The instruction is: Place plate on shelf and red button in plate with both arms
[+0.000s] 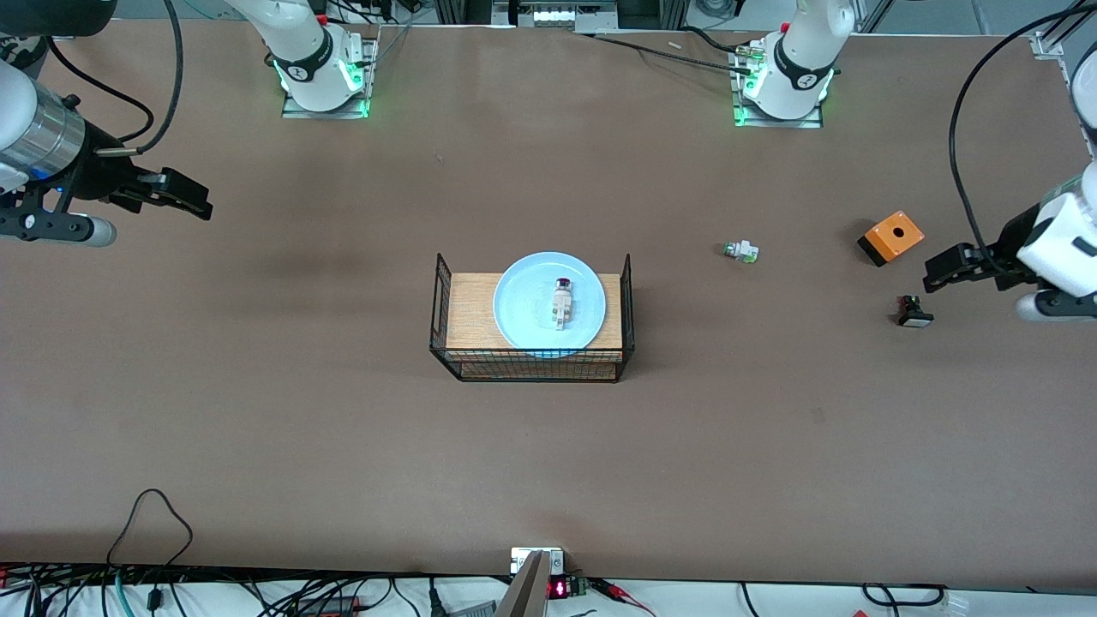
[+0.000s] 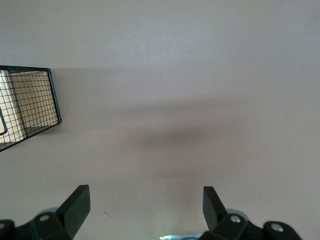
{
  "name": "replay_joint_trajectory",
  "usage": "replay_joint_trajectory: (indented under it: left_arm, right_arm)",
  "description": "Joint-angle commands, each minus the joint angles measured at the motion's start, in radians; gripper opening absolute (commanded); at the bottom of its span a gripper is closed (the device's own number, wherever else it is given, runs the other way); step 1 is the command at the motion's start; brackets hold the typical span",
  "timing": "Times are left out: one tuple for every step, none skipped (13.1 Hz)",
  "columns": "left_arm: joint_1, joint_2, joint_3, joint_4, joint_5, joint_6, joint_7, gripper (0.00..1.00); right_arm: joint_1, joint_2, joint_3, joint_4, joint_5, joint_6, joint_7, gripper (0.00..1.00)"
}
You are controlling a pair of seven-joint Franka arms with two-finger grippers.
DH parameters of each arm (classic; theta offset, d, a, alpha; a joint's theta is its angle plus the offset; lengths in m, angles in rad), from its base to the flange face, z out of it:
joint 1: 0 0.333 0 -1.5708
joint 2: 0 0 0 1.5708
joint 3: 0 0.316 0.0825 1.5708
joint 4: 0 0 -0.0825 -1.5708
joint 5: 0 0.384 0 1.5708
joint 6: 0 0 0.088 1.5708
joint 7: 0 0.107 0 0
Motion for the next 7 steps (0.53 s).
replay_joint_trajectory:
  left_arm:
    - [0.001,-0.008,-0.007,0.054,-0.007,-0.049,-0.020,1.00]
    - [0.001,-0.011,-0.007,0.054,-0.007,-0.061,-0.017,1.00]
    - [0.007,-0.014,-0.007,0.059,-0.010,-0.080,-0.012,1.00]
    - [0.007,-0.019,-0.007,0.059,-0.010,-0.086,0.005,1.00]
    - [0.007,-0.025,-0.010,0.059,-0.007,-0.094,0.008,1.00]
    - [0.005,-0.026,-0.011,0.059,-0.007,-0.098,0.002,1.00]
    - [0.005,-0.031,-0.011,0.059,-0.007,-0.100,0.006,1.00]
  right_arm:
    - [-0.013,0.010,-0.002,0.030,-0.001,-0.021,0.010,1.00]
    - [-0.013,0.012,-0.002,0.030,-0.001,-0.021,0.009,1.00]
    - [-0.012,0.010,-0.003,0.031,-0.006,-0.022,0.004,1.00]
    - [-0.010,0.010,-0.003,0.031,-0.015,-0.022,0.003,1.00]
    - [-0.013,0.009,-0.005,0.031,-0.018,-0.025,0.001,1.00]
    - [-0.018,0.009,-0.006,0.031,-0.020,-0.025,0.001,1.00]
    - [-0.030,0.007,-0.009,0.031,-0.020,-0.025,-0.002,1.00]
